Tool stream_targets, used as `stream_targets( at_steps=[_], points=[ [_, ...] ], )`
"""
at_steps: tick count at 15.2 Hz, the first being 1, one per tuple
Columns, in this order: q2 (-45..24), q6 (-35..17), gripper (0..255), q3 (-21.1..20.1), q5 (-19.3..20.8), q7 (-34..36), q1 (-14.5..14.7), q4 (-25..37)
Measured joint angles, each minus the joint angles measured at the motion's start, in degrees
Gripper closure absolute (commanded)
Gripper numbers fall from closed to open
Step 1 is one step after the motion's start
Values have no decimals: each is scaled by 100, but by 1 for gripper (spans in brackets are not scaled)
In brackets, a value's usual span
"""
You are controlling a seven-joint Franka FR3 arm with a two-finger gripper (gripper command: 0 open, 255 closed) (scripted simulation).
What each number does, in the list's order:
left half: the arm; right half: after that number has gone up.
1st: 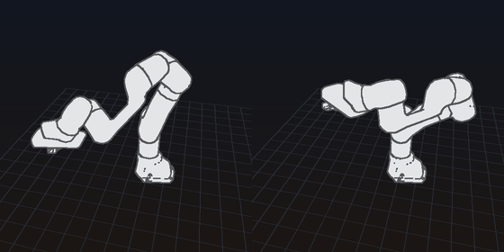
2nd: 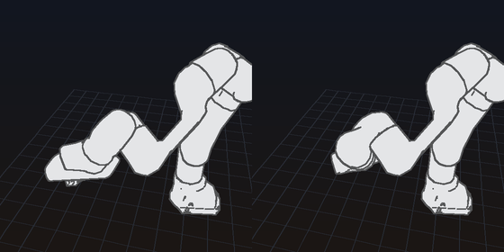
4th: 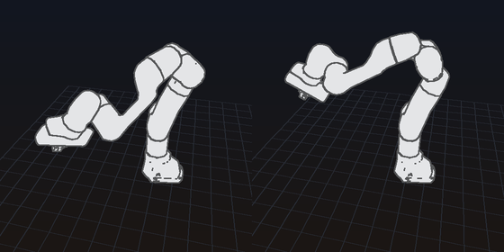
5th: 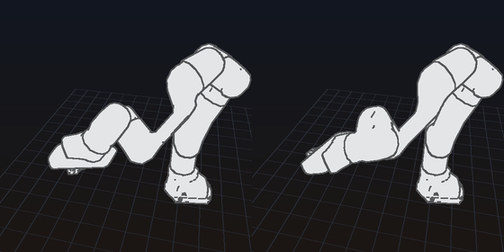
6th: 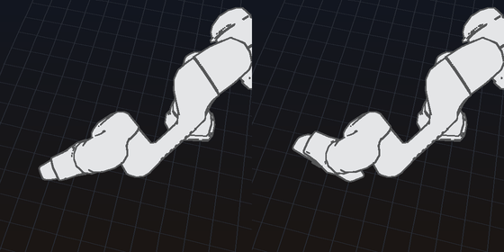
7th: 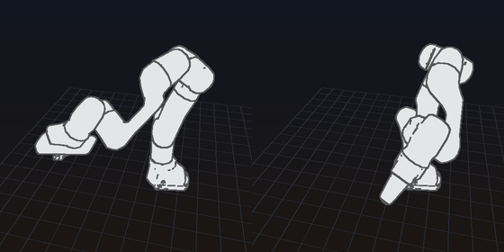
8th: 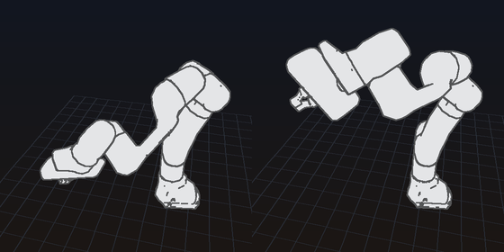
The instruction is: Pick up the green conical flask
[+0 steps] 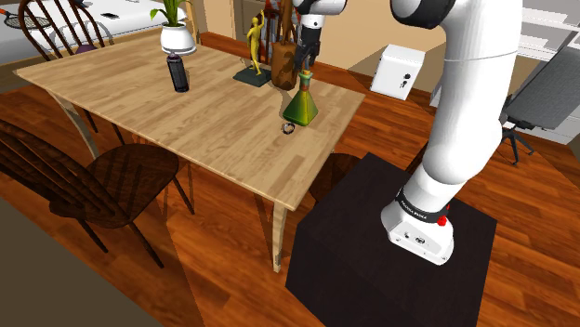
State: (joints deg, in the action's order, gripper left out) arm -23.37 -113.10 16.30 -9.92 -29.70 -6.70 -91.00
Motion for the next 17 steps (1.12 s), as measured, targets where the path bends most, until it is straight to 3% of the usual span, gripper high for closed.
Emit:
stream_targets(
  at_steps=[5,6,17],
  points=[
    [-128,-305,0,-24,-54,-46,-8,-186],
    [-128,-339,255,-25,-56,-49,-5,-221],
    [-123,-342,255,-25,-55,-52,-6,-224]
  ],
)
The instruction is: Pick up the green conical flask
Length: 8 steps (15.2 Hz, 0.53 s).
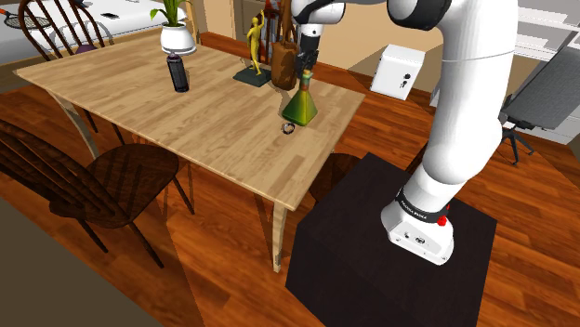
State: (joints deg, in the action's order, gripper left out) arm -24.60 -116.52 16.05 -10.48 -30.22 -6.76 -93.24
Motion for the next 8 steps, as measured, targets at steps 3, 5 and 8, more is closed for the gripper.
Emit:
stream_targets(
  at_steps=[3,5,8],
  points=[
    [25,159,255,10,18,15,-7,121],
    [92,282,255,22,42,25,-7,179],
    [164,495,255,33,74,67,3,328]
  ],
)
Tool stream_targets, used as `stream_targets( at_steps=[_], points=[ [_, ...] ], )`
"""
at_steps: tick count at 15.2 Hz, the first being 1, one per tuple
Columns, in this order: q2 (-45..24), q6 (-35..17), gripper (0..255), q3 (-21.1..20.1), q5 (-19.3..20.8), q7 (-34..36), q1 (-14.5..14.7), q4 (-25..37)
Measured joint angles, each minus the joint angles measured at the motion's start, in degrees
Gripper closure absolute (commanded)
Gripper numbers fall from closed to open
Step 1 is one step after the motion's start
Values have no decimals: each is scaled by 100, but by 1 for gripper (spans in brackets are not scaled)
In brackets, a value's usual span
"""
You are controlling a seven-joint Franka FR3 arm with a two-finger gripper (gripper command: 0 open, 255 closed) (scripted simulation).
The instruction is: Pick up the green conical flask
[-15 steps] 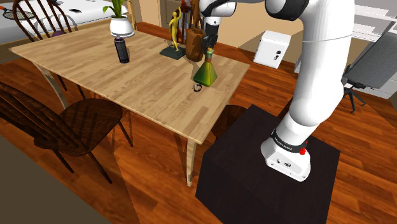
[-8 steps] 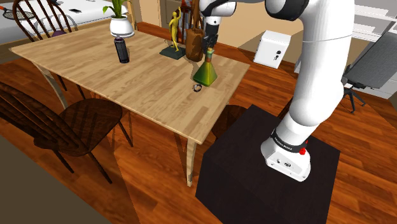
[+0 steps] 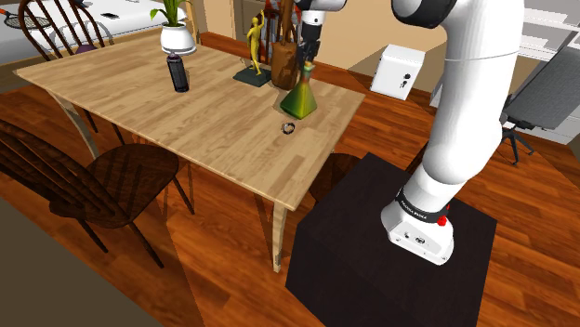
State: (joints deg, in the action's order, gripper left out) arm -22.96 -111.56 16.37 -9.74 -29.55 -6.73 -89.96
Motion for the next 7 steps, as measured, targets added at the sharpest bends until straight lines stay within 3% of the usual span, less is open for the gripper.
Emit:
stream_targets(
  at_steps=[7],
  points=[
    [100,468,255,22,47,46,-12,373]
  ],
)
